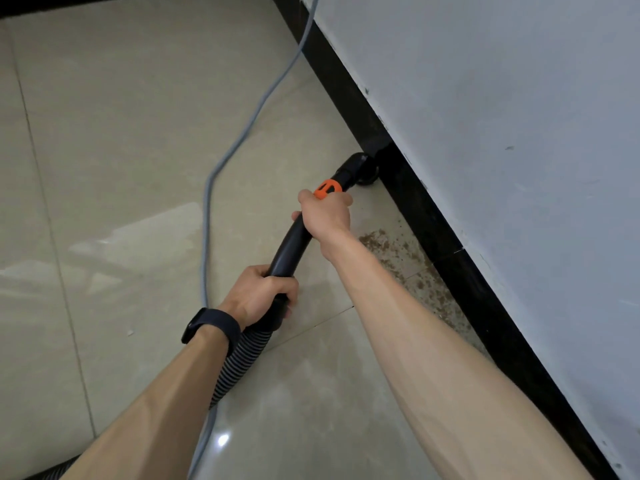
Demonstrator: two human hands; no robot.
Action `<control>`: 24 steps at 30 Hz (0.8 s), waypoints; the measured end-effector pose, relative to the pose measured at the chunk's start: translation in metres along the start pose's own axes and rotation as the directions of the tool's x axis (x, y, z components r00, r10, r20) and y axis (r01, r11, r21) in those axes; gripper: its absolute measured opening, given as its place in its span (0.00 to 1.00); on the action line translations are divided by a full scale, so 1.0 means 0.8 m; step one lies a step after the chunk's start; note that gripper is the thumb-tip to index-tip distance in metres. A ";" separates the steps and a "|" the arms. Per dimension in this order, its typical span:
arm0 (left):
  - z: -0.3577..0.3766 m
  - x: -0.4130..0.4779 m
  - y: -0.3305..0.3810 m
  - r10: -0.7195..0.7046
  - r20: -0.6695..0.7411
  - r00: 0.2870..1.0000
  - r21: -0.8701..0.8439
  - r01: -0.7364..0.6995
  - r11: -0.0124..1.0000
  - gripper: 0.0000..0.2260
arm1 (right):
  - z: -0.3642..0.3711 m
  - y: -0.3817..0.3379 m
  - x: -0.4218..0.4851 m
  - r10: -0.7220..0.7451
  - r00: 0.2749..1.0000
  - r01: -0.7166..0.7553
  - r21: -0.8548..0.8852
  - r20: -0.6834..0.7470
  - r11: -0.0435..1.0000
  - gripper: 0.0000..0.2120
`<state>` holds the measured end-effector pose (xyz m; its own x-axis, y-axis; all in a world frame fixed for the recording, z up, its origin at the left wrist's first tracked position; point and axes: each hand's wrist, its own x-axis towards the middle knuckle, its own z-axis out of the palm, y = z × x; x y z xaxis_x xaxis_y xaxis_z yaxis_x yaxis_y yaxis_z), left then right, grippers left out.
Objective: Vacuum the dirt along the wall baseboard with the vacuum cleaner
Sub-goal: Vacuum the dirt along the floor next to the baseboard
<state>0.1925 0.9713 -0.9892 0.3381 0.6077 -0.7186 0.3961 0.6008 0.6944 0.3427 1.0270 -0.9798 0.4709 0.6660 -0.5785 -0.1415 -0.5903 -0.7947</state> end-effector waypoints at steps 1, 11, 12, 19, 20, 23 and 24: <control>0.000 0.004 0.003 0.003 -0.010 1.000 -0.001 -0.003 1.000 0.12 | 0.001 -0.003 0.004 -0.003 1.000 0.002 0.017 0.010 1.000 0.18; 0.008 0.003 0.007 0.080 -0.101 0.992 0.212 -0.057 0.976 0.11 | -0.009 0.011 0.008 -0.007 1.000 0.002 0.268 0.016 0.963 0.20; 0.010 -0.001 0.006 0.099 -0.122 0.988 0.261 -0.064 0.963 0.11 | -0.012 0.015 0.006 0.002 1.000 -0.004 0.320 0.007 0.947 0.20; 0.016 -0.040 -0.016 0.159 -0.126 0.979 0.544 -0.066 0.837 0.11 | -0.025 0.051 -0.040 0.039 0.998 -0.009 0.532 -0.045 0.847 0.16; 0.013 -0.047 -0.020 0.159 -0.124 0.980 0.564 -0.062 0.823 0.11 | -0.024 0.055 -0.049 0.046 0.998 -0.020 0.551 -0.033 0.834 0.16; 0.001 -0.067 -0.036 0.151 -0.127 0.980 0.597 -0.046 0.801 0.12 | -0.017 0.065 -0.076 0.078 0.997 -0.065 0.555 0.000 0.829 0.18; -0.004 -0.073 -0.041 0.145 -0.130 0.981 0.606 -0.037 0.795 0.12 | -0.013 0.068 -0.085 0.084 0.996 -0.075 0.553 0.009 0.830 0.19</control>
<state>0.1567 0.9176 -0.9698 0.2783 0.7507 -0.5991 0.8194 0.1398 0.5559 0.3117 0.9448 -0.9822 0.4497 0.6181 -0.6448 -0.6343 -0.2873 -0.7177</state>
